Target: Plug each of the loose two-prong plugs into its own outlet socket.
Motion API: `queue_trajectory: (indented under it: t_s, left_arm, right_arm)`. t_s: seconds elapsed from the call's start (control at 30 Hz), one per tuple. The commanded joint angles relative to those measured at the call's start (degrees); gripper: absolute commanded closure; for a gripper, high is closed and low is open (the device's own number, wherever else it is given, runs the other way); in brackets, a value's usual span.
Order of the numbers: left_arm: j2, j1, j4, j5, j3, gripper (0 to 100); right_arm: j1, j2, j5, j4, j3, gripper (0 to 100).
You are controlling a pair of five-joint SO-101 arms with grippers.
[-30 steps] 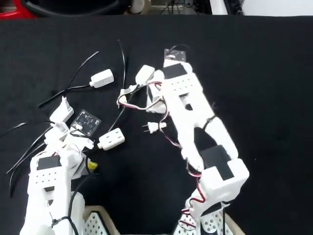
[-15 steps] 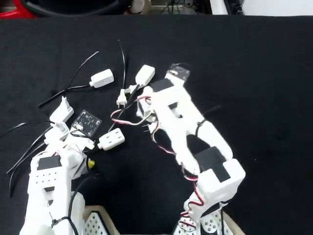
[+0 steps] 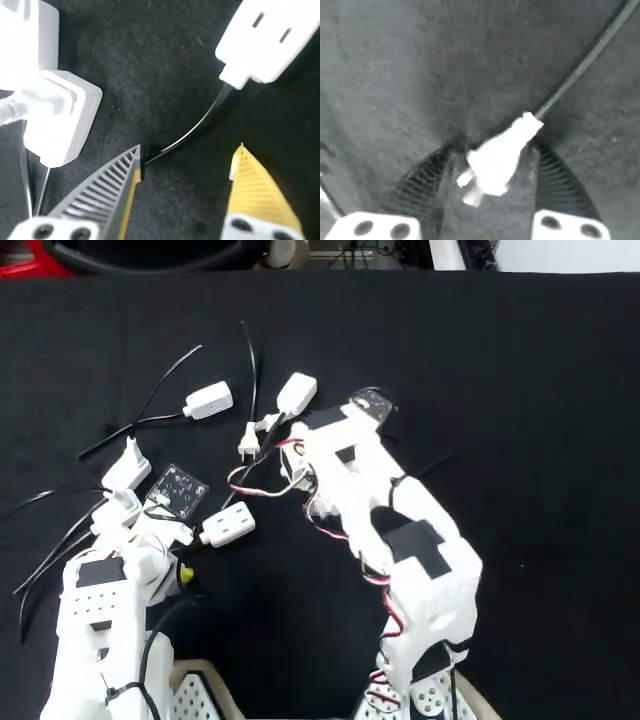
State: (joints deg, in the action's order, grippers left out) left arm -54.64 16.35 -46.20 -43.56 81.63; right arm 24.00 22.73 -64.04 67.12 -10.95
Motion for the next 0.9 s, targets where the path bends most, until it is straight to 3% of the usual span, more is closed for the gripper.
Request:
queue_trajectory:
  t_s: [0.0,0.1,0.3,0.47,0.57,0.73,0.87]
  left_arm:
    - [-0.79,-0.4,0.88,-0.53,0.04,72]
    - [-0.79,-0.4,0.97,-0.53,0.04,72]
    - [-0.79,-0.4,0.97,-0.53,0.04,72]
    - [-0.79,-0.4,0.97,-0.53,0.04,72]
    - [-0.79,-0.4,0.97,-0.53,0.04,72]
    - [-0.79,-0.4,0.97,-0.53,0.04,72]
    - [-0.79,-0.4,0.97,-0.53,0.04,72]
  right_arm:
    - [-1.23,1.36,0.0,0.44,1.71,84.7]
    - [-1.93,0.75,0.7,1.05,1.98,99.0]
    - [-2.9,-2.33,8.62,9.58,5.49,98.7]
    - [-2.99,-2.51,19.43,14.68,12.62,98.7]
    - [-3.16,-2.51,32.97,13.54,17.63,98.7]
    - [-3.25,-0.04,68.48,8.44,22.37,98.6]
    - [-3.16,4.09,78.95,11.43,24.66,98.3]
